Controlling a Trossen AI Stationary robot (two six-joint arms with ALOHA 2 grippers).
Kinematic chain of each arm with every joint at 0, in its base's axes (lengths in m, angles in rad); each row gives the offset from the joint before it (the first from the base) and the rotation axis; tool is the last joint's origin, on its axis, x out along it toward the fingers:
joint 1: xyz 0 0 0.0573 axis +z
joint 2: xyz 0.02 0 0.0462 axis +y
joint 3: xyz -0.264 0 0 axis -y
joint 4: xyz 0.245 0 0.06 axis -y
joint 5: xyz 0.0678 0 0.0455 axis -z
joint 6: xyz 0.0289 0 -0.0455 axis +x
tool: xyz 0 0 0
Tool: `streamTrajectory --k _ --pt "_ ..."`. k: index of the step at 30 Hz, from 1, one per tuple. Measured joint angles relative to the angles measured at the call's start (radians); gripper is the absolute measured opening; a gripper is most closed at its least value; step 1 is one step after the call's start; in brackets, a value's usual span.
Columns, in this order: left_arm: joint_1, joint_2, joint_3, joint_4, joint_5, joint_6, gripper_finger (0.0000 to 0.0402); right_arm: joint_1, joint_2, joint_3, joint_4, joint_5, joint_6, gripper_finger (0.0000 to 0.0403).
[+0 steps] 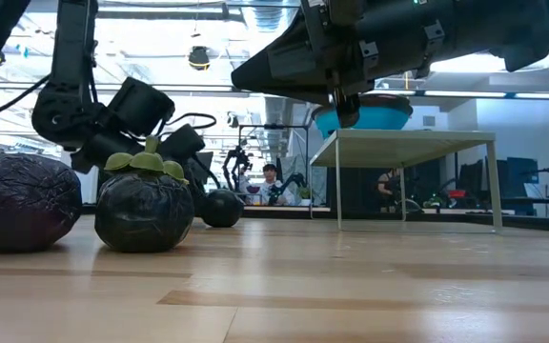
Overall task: Pick & Place Fruit
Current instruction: Put the top violet plum into the blue strainer bowl on the shelf
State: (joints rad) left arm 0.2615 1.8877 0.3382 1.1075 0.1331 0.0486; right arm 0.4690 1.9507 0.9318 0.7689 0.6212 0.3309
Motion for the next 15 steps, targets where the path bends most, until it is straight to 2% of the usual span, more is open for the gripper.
streamTrajectory --k 9,15 --pt "0.000 -0.096 -0.025 -0.041 -0.001 0.000 0.0277 0.000 0.000 0.000 -0.002 0.000 0.000 0.0003" --pt "-0.001 -0.284 -0.029 -0.270 -0.025 0.022 0.0266 0.000 0.000 0.000 -0.003 0.000 0.000 0.0003"
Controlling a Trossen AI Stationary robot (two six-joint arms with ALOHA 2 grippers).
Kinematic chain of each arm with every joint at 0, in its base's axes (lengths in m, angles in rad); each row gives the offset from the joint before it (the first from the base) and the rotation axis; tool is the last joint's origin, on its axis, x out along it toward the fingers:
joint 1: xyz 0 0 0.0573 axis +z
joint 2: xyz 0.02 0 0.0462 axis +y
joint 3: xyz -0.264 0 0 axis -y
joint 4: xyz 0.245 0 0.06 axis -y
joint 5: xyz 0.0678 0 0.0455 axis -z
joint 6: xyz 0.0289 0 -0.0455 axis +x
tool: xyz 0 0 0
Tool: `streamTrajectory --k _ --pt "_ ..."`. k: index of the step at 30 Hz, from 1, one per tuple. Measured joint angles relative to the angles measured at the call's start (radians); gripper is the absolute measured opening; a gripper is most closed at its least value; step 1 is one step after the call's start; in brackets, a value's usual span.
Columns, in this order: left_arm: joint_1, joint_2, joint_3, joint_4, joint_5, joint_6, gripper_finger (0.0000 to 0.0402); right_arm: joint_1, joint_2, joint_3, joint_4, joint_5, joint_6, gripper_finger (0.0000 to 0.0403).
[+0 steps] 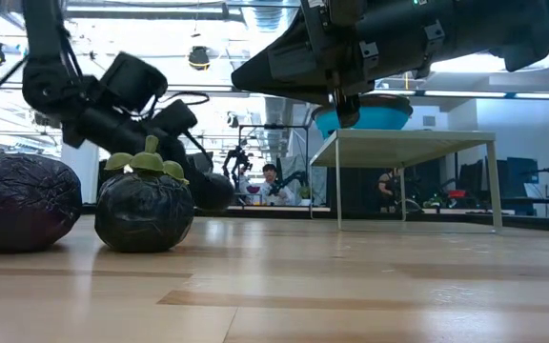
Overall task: Pick & Place Fruit
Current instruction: Put the top violet plum into the blue strainer bowl on the shelf
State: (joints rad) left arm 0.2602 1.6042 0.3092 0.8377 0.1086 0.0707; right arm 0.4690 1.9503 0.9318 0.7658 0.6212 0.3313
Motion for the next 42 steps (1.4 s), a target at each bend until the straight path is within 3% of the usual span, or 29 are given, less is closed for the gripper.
streamTrajectory --k 5,10,14,20,28,42 --pt "-0.049 -0.212 0.060 -0.296 -0.089 -0.003 0.0271 0.031 -0.013 0.000 -0.025 -0.033 0.003 0.0003" --pt "-0.106 -0.335 0.296 -0.662 -0.211 0.043 0.0268 0.116 -0.088 0.001 -0.266 -0.079 0.152 0.0003" --pt "-0.099 -0.308 0.535 -0.815 -0.270 0.066 0.0268 0.171 -0.124 0.001 -0.464 -0.047 0.332 0.0003" --pt "-0.040 -0.126 0.915 -0.987 -0.274 0.139 0.0269 0.190 -0.113 0.000 -0.515 0.028 0.404 0.0003" --pt "0.058 0.121 1.193 -0.964 -0.214 0.190 0.0271 0.128 -0.113 0.000 -0.461 0.048 0.336 0.0003" --pt "0.149 0.303 1.209 -0.682 -0.111 0.176 0.0272 0.076 -0.113 0.000 -0.422 0.046 0.271 0.0003"
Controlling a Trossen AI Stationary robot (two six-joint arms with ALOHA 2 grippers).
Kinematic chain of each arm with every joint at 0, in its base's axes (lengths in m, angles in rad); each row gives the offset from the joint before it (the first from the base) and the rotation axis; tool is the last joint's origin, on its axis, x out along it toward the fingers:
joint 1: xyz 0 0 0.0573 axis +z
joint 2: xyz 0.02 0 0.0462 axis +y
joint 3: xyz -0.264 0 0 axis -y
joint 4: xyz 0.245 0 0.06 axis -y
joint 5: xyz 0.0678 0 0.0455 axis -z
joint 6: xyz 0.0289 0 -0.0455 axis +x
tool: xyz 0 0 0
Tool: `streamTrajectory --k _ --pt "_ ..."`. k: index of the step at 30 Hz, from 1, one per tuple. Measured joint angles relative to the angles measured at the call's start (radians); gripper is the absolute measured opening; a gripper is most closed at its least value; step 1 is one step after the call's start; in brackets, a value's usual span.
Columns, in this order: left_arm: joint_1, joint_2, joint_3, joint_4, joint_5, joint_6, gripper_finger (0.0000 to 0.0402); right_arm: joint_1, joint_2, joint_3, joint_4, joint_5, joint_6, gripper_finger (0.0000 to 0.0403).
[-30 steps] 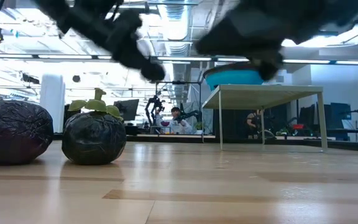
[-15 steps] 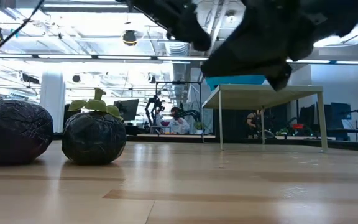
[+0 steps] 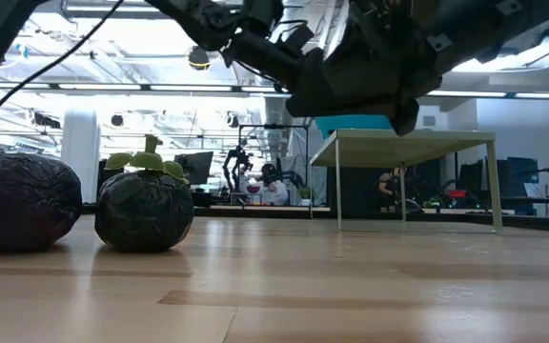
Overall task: Pick & Place Fruit
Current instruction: Put the top violet plum into the blue strainer bowl on the shelf, then put the top orange peach into the blue strainer bowl on the shelf
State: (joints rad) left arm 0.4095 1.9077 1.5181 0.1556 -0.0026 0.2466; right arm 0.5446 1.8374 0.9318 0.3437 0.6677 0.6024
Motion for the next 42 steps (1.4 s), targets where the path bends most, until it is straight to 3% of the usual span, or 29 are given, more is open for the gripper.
streamTrajectory --k 7,12,21,27,32,35,38,42 --pt "0.012 0.040 0.002 0.127 -0.001 -0.051 0.0272 -0.006 0.000 0.000 0.008 -0.001 -0.003 0.0003" --pt "0.023 0.061 0.000 0.116 0.007 -0.069 0.0276 -0.005 0.000 0.000 0.016 -0.001 -0.004 0.0003" --pt "0.032 0.064 0.002 0.123 0.010 -0.092 0.0344 -0.005 0.000 0.000 0.036 -0.001 -0.005 0.0003" --pt "0.030 0.037 -0.001 0.094 0.010 -0.069 0.0355 -0.005 0.001 0.000 0.038 0.002 -0.011 0.0003" --pt "-0.009 -0.167 -0.006 -0.049 0.010 0.079 0.0356 -0.005 0.001 0.000 0.036 0.057 -0.011 0.0003" --pt "-0.067 -0.346 -0.039 -0.224 0.009 0.178 0.0356 -0.005 0.001 0.000 0.038 0.119 -0.011 0.0003" --pt "-0.156 -0.560 -0.119 -0.352 -0.020 0.238 0.0354 -0.005 0.001 0.000 0.036 0.145 -0.011 0.0003" --pt "-0.314 -0.848 -0.317 -0.415 -0.055 0.210 0.0342 -0.005 0.014 0.000 0.056 0.147 -0.044 0.0003"
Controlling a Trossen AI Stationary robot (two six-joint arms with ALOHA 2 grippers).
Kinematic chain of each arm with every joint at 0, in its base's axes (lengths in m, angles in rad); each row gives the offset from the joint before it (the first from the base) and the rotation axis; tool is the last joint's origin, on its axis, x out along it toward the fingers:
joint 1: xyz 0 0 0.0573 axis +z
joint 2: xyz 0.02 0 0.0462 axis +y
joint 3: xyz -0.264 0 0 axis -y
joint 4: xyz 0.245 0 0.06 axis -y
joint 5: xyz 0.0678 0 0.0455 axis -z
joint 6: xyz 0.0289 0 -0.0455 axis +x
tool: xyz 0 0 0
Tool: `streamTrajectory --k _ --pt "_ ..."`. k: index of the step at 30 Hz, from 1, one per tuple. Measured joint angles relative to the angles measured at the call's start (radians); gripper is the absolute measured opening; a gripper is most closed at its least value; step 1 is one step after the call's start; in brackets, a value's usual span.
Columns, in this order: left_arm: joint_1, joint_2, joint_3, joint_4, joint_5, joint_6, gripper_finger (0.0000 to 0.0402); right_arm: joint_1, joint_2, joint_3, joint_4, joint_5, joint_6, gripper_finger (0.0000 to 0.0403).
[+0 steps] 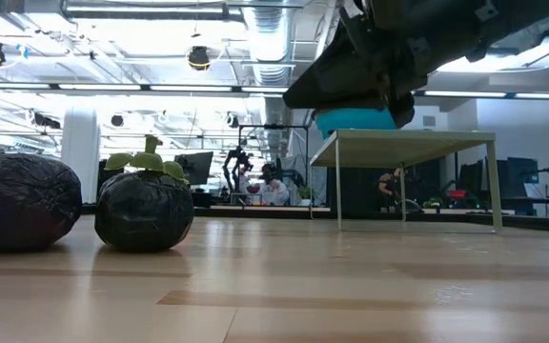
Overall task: Pick & Place Fruit
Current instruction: Put the top orange peach into the blue strainer bowl on the shelf
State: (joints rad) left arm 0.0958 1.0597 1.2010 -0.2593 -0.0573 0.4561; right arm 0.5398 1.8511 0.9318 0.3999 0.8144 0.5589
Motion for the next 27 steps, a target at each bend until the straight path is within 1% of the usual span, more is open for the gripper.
streamTrajectory --k 3,6,9,12,13,15,17,20,23,26,27 --pt "-0.134 -0.195 -0.188 -0.007 -0.049 -0.088 0.0332 -0.005 0.034 -0.002 0.076 -0.004 -0.087 0.0003" --pt "-0.263 -0.359 -0.380 -0.006 -0.153 -0.195 0.0323 -0.025 0.090 0.011 0.196 -0.033 -0.148 0.0003" --pt "-0.375 -0.466 -0.561 -0.002 -0.307 -0.321 0.0317 -0.057 0.142 0.052 0.248 -0.108 -0.201 0.0003" --pt "-0.439 -0.511 -0.728 -0.003 -0.454 -0.476 0.0313 -0.083 0.167 0.102 0.234 -0.149 -0.203 0.0008" --pt "-0.446 -0.514 -0.779 -0.002 -0.487 -0.535 0.0312 -0.091 0.168 0.115 0.216 -0.162 -0.203 0.0012" --pt "-0.442 -0.502 -0.879 0.022 -0.516 -0.633 0.0310 -0.095 0.166 0.147 0.163 -0.163 -0.209 0.0026" --pt "-0.424 -0.475 -0.970 0.108 -0.524 -0.693 0.0310 -0.089 0.138 0.166 0.087 -0.161 -0.224 0.0046" --pt "-0.378 -0.411 -1.095 0.367 -0.530 -0.702 0.0310 -0.078 0.079 0.193 -0.006 -0.162 -0.230 0.0081" --pt "-0.303 -0.316 -1.181 0.607 -0.530 -0.699 0.0310 -0.068 0.028 0.194 -0.076 -0.161 -0.230 0.0114" --pt "-0.223 -0.201 -1.195 0.726 -0.522 -0.676 0.0310 -0.069 0.001 0.193 -0.097 -0.160 -0.251 0.0141" --pt "-0.199 -0.157 -1.195 0.779 -0.500 -0.659 0.0310 -0.069 -0.002 0.193 -0.091 -0.160 -0.264 0.0148"
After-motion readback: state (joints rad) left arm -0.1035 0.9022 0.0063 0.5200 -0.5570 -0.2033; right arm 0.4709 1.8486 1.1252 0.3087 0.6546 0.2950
